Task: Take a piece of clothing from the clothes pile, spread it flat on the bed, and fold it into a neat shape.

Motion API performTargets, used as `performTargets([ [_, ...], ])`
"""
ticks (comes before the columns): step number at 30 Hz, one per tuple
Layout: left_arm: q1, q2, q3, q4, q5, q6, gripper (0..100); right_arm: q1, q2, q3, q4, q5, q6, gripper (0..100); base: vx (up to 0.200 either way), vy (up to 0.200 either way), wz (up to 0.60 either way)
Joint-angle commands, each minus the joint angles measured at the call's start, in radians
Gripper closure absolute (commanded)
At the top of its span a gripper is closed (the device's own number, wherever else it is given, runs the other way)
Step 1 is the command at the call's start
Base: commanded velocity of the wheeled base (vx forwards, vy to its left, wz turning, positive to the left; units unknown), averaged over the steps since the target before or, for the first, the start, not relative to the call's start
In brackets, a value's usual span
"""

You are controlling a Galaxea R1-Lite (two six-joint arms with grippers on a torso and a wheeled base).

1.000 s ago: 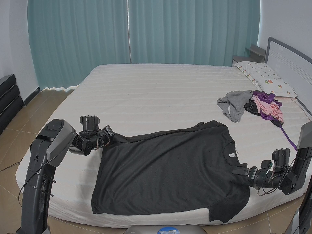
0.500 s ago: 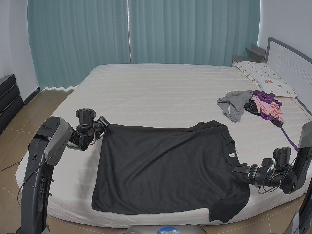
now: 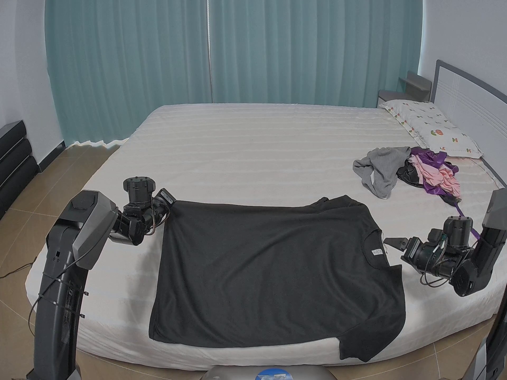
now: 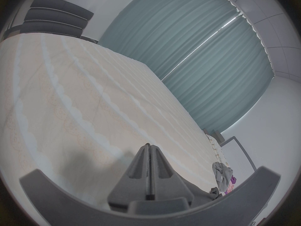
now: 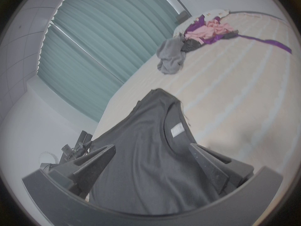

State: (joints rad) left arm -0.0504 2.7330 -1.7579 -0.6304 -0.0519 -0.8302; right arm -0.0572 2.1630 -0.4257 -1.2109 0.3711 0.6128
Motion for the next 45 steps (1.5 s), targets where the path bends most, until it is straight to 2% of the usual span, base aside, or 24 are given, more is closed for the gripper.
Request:
performTargets([
  [1, -0.008, -0.002, 0.000, 0.000, 0.018, -0.003, 100, 0.030, 0.112, -0.163, 0.024, -0.058, -0.001, 0, 0.000, 0.000, 0.00],
  [3, -0.009, -0.001, 0.001, 0.000, 0.018, -0.003, 100, 0.040, 0.129, -0.232, 0.073, -0.061, -0.001, 0, 0.000, 0.000, 0.00],
  [6, -0.009, 0.001, 0.008, 0.000, 0.020, -0.003, 100, 0.042, 0.184, -0.436, 0.240, -0.083, 0.001, 0, 0.000, 0.000, 0.00],
  [11, -0.011, -0.012, 0.017, 0.006, 0.030, -0.003, 100, 0.060, 0.270, -0.579, 0.359, -0.112, -0.004, 0, 0.000, 0.000, 0.00],
  [12, -0.011, -0.016, 0.031, 0.005, 0.037, -0.003, 100, 0.070, 0.293, -0.617, 0.364, -0.133, -0.004, 0, 0.000, 0.000, 0.00],
  [14, -0.012, -0.016, 0.034, 0.003, 0.037, -0.003, 100, 0.071, 0.294, -0.620, 0.366, -0.135, -0.005, 0, 0.000, 0.000, 0.00],
  [15, -0.020, -0.026, 0.063, -0.002, 0.040, -0.003, 100, 0.071, 0.321, -0.682, 0.379, -0.144, -0.005, 0, 0.000, 0.000, 0.00],
  [25, -0.032, -0.042, 0.103, -0.003, 0.041, -0.001, 100, 0.050, 0.402, -0.883, 0.442, -0.146, -0.015, 0, 0.000, 0.000, 0.00],
  [44, -0.029, -0.042, 0.115, -0.005, 0.041, -0.001, 100, 0.037, 0.528, -1.041, 0.444, -0.147, -0.039, 0, 0.000, 0.000, 0.00],
  [45, -0.029, -0.042, 0.115, -0.005, 0.041, -0.001, 100, 0.039, 0.532, -1.047, 0.444, -0.147, -0.039, 100, 0.000, 0.000, 0.00],
])
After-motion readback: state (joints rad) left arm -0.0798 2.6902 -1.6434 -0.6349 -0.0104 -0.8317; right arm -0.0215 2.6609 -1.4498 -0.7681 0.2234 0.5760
